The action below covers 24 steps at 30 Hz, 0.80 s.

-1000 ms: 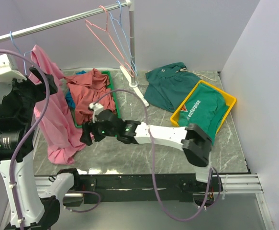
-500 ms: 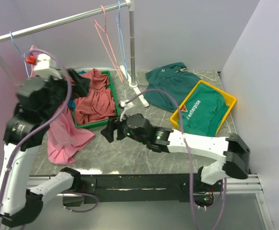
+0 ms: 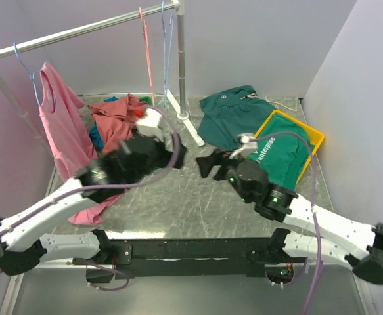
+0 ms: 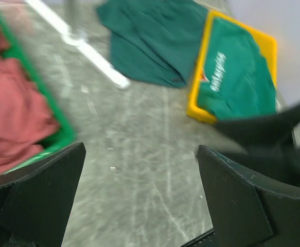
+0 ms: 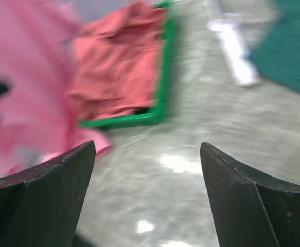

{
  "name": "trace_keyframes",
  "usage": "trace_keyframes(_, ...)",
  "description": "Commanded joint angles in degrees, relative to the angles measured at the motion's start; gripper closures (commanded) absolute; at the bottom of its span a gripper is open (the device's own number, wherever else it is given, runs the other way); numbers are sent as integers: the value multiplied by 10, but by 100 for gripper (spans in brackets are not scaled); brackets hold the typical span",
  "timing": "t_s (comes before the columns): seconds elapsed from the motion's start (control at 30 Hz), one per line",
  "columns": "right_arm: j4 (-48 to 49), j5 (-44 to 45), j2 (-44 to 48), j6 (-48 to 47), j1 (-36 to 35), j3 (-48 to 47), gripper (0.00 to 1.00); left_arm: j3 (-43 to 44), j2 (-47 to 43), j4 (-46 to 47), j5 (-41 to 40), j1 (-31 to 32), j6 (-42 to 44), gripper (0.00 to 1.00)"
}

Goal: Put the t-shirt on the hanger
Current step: Reset both arms

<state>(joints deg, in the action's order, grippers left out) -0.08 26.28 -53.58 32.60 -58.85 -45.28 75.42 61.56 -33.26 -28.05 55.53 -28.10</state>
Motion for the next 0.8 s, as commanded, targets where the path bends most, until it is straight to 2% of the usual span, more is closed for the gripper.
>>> trace_keyframes(0.0, -36, 20, 79, 54, 65, 76, 9, -68, 16, 104, -23, 54, -35, 4)
trace_keyframes(0.03, -38, 18, 90, 59, 74, 88, 9, -88, 16, 146, -12, 56, -35, 4)
trace_keyframes(0.23, -55, -11, 139, 84, 110, 149, 7, -192, 68, 205, 28, 75, -89, 4)
trace_keyframes(0.37, -38, -26, 155, 98, 113, 183, 7, -262, 35, 266, 52, 78, -108, 4)
trace_keyframes(0.77, -56, -46, 147, 91, 112, 172, 4, -335, -36, 282, 12, 78, -128, 3)
